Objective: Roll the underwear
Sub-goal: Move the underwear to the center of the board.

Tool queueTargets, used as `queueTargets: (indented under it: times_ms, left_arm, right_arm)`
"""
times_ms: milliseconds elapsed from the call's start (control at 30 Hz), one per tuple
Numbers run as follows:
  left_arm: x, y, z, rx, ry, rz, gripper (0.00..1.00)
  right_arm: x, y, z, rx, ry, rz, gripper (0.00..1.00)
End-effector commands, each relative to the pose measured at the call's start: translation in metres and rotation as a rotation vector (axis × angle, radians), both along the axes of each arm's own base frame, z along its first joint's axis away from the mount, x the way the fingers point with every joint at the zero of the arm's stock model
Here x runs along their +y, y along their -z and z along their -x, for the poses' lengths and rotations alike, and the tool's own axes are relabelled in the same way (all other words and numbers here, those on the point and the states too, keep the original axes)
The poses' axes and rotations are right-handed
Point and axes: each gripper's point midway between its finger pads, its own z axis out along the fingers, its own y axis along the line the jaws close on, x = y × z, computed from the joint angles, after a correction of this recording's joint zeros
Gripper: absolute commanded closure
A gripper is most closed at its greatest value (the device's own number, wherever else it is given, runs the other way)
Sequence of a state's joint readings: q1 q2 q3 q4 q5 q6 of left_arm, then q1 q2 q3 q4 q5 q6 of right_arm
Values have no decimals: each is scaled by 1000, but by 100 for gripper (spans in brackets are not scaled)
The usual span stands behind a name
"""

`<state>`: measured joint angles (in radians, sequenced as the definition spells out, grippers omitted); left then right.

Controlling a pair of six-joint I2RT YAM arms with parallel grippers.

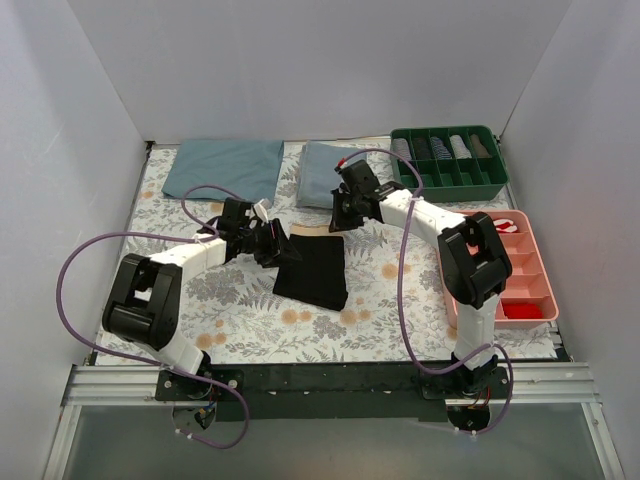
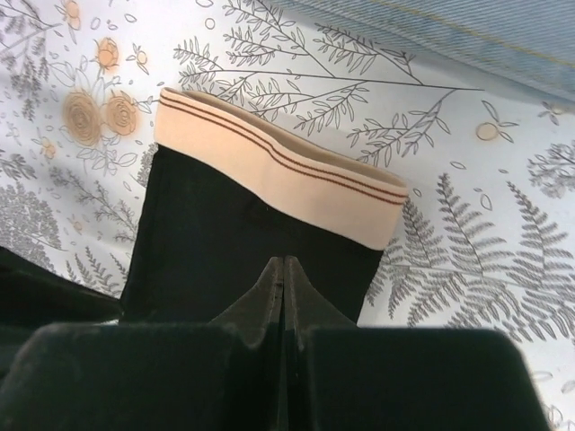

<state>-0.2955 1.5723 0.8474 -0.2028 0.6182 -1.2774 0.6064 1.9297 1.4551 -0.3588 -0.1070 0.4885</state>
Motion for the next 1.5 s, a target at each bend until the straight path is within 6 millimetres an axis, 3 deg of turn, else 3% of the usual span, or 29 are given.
queueTargets:
  times_ms: [0, 367, 533, 633, 733, 767, 900, 1000, 1133, 1167, 1200, 1300, 1467]
  left_arm:
    - [-5, 9, 2, -12, 0, 3, 61]
    - [19, 69, 34, 111, -82, -143, 66]
    - [25, 82, 53, 142, -103, -179, 67]
    - [22, 77, 55, 135, -111, -167, 67]
    - [14, 61, 51, 97, -105, -143, 61]
    - [10, 50, 47, 70, -102, -130, 59]
    - [0, 14, 36, 4, -103, -83, 50]
    - [-2, -14, 27, -54, -112, -65, 47]
    - [0, -36, 23, -99, -118, -70, 42]
    - [2, -37, 24, -103, -119, -78, 40]
    - [3, -38, 26, -101, -121, -82, 40]
    - [7, -36, 35, -85, -131, -81, 33]
    - [11, -39, 52, -81, -140, -57, 22]
  right_arm:
    - [12, -4, -8, -13, -53, -11, 99]
    - [-12, 62, -10, 97, -20, 113, 99]
    - [-20, 75, -9, 113, -21, 158, 99]
    - [-11, 68, -8, 85, -73, 110, 99]
    - [1, 41, -9, 14, -133, 27, 99]
    - [4, 21, -11, -29, -144, -3, 99]
    - [3, -24, -5, -121, -163, -63, 94]
    - [0, -34, 18, -102, -177, -97, 92]
    - [2, -15, 67, -27, -215, -95, 93]
    - [9, -16, 82, -17, -233, -105, 93]
    - [7, -2, 96, 13, -238, -95, 94]
    - [11, 12, 126, 58, -241, -106, 95]
    - [14, 23, 149, 85, -229, -128, 97]
